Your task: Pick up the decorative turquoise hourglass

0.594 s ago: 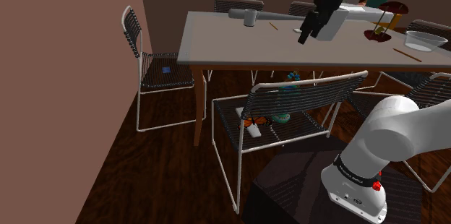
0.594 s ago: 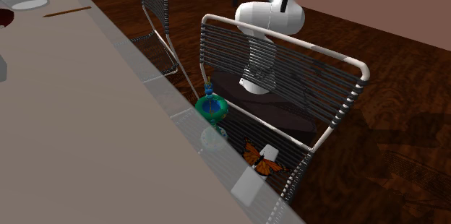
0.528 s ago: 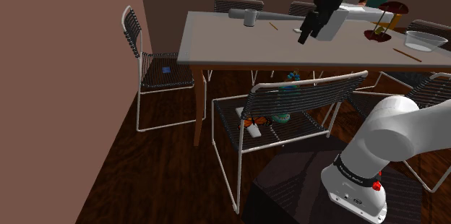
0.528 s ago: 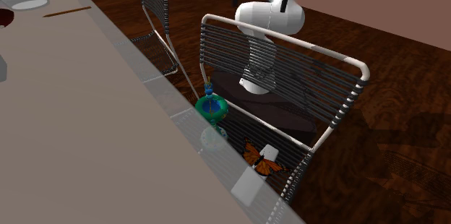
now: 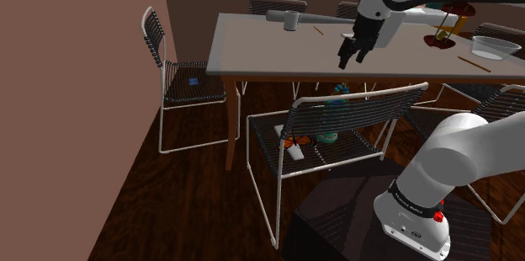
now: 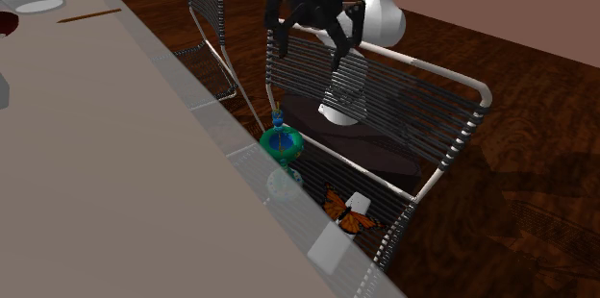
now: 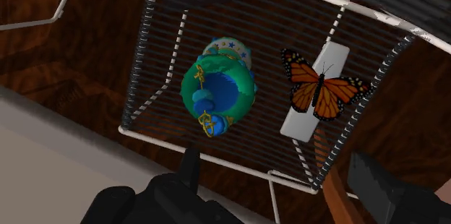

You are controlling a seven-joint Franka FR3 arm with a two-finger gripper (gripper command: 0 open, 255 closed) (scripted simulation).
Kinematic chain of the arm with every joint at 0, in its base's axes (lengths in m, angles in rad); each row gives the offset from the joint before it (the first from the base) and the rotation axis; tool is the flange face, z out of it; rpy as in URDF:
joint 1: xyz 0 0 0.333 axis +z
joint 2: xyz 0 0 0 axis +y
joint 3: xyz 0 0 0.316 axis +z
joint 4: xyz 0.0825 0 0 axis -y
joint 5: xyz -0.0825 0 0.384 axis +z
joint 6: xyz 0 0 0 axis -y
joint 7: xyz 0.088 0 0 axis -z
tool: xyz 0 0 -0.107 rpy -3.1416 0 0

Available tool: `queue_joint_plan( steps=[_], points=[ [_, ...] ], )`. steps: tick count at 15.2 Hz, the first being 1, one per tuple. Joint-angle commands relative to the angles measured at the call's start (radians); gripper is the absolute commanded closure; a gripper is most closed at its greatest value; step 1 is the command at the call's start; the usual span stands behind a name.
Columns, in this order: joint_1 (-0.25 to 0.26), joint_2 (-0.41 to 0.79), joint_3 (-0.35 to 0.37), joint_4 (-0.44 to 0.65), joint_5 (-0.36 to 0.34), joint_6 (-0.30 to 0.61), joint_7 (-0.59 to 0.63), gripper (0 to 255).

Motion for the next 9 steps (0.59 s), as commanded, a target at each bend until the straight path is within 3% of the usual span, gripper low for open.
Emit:
queue_joint_plan(
  steps=[1,9],
  points=[
    [-0.025,0.022,-0.014,-0.03,-0.013,0.035,0.022,0],
    [-0.099,0.143,-0.063,-0.124,-0.052,0.191,0.096,0]
  ],
)
